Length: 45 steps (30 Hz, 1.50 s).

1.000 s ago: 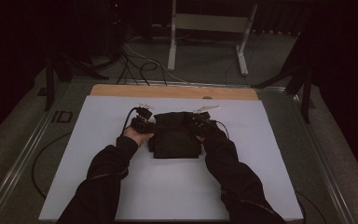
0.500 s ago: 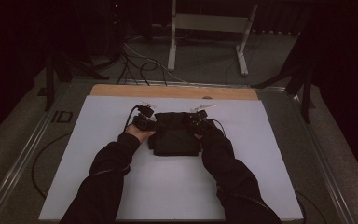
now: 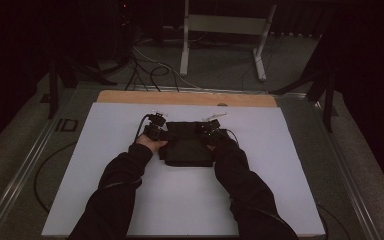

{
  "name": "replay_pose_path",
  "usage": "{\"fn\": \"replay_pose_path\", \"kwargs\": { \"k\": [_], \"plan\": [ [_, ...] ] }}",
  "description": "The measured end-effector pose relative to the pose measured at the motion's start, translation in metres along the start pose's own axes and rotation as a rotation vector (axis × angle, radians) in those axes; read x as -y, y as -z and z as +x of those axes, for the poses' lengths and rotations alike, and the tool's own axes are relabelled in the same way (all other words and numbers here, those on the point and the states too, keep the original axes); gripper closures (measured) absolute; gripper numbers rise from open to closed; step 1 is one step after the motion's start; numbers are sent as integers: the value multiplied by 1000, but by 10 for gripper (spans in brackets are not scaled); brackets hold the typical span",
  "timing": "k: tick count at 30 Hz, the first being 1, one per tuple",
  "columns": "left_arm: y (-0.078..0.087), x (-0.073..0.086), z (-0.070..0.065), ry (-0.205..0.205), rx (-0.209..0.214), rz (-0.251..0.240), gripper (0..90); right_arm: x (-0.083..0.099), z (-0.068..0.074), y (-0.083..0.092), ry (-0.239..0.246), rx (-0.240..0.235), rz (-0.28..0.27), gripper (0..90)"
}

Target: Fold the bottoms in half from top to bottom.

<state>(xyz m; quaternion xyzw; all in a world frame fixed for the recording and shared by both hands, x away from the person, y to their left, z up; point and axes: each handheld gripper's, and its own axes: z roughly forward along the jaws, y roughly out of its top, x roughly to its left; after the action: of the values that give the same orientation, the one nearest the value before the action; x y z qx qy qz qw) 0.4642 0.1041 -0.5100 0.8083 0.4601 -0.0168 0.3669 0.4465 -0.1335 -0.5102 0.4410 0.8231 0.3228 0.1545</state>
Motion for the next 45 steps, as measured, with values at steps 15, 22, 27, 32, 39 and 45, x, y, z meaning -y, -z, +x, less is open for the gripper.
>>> {"fn": "replay_pose_path", "kwargs": {
  "k": [15, 22, 27, 32, 39, 45],
  "plan": [
    [-6, 1, -2, 8, -66, 7, 562, -2, 2, -5, 34, 27, 17, 716],
    [0, -1, -4, 4, -112, -5, 322, -3, -2, -1, 33, 46, 20, 476],
    [9, -3, -6, 10, -102, -19, 200, -5, -6, 3, 30, 49, 32, 268],
    [20, -2, -10, -23, -66, -43, 1, -8, -7, 17, 32, 1, -23, 97],
    [39, 2, -19, -85, -32, -84, 0, -14, -7, 31, 28, -62, -57, 91],
    [49, 4, -25, -123, 10, -83, 0, -18, -2, 37, 54, -74, -67, 92]
  ]
}}
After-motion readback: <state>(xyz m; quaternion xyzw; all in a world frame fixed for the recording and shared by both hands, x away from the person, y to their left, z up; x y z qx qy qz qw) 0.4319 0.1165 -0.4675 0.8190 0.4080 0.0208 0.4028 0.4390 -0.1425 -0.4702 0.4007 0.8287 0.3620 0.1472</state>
